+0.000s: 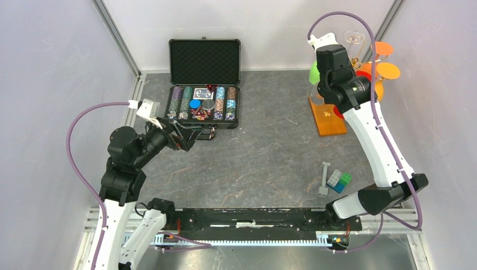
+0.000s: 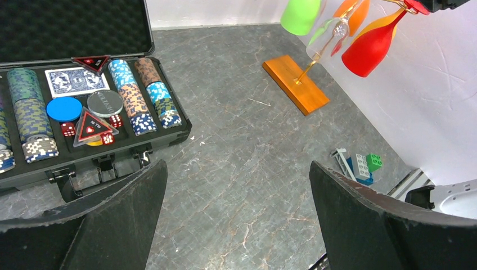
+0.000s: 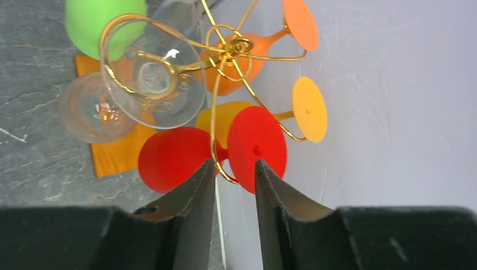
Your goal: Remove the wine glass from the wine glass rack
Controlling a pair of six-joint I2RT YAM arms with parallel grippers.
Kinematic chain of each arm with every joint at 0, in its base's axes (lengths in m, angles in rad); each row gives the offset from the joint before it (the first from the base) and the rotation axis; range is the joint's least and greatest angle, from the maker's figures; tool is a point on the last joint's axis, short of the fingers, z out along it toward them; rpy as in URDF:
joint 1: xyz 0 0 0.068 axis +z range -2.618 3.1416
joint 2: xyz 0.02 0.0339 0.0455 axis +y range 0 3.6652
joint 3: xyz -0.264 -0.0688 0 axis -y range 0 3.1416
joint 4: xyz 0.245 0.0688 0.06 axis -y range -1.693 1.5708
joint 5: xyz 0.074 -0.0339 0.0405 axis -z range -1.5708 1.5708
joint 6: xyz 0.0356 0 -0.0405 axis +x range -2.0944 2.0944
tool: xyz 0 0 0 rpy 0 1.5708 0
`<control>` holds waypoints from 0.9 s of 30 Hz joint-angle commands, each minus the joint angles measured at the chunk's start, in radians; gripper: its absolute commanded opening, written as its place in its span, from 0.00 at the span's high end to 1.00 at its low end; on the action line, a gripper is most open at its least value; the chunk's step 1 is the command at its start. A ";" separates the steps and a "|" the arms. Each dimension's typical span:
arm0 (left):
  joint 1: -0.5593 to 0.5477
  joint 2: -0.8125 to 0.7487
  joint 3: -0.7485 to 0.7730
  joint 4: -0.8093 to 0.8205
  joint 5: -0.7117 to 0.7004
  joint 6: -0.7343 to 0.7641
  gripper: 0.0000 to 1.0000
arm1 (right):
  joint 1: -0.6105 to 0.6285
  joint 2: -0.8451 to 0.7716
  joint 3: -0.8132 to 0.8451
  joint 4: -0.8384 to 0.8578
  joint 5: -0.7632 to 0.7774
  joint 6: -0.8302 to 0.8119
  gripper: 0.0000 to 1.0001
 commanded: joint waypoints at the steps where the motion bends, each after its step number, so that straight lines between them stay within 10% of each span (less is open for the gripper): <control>1: 0.000 -0.002 0.000 0.035 -0.002 0.041 0.00 | 0.010 0.000 0.046 0.037 0.127 -0.040 0.65; 27: -0.015 -0.013 -0.021 0.038 -0.026 0.052 0.00 | 0.007 0.082 0.007 0.087 0.212 -0.080 0.59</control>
